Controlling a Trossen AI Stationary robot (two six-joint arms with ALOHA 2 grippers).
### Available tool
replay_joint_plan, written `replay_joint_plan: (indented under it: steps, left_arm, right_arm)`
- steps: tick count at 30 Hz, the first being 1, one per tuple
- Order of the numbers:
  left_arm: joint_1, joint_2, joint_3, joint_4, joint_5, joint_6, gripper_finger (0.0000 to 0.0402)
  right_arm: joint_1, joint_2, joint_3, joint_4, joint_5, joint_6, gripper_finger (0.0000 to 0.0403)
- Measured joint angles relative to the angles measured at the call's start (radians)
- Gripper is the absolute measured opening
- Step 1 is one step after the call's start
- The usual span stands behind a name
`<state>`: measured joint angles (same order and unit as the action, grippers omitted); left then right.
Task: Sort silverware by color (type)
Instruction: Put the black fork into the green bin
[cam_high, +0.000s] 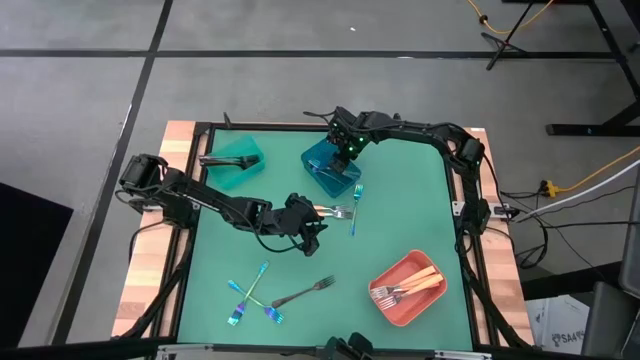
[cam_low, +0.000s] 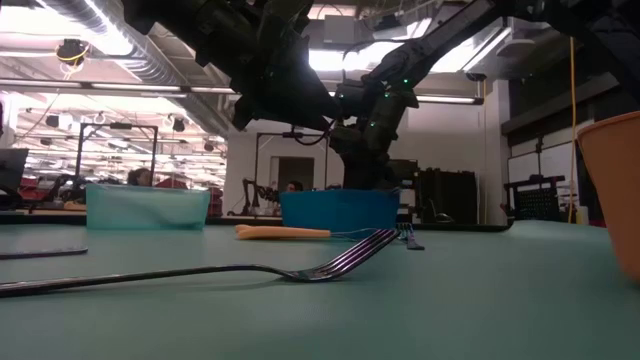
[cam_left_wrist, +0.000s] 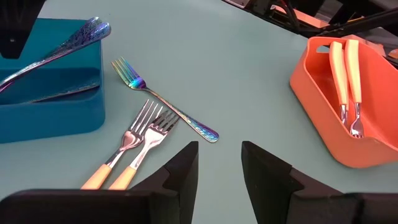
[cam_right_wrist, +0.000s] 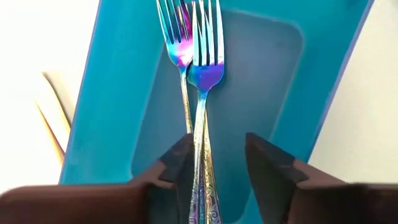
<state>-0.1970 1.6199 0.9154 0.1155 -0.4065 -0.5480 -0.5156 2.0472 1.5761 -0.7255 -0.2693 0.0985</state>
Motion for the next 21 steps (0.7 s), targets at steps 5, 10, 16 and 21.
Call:
replay_joint_plan:
  steps: [5,10,16,21]
  left_arm:
    - [0.0,0.0,0.0,0.0,0.0,0.0,0.0116]
    - [0.0,0.0,0.0,0.0,0.0,0.0,0.0116]
    - [0.0,0.0,0.0,0.0,0.0,-0.001,0.0116]
    - [0.0,0.0,0.0,0.0,0.0,-0.001,0.0116]
  right_arm:
    - [0.0,0.0,0.0,-0.001,0.0,0.001,0.0153]
    - [0.0,0.0,0.0,-0.001,0.0,0.001,0.0154]
    - [0.0,0.0,0.0,-0.001,0.0,0.001,0.0154]
    - [0.0,0.0,0.0,-0.002,0.0,0.001,0.0154]
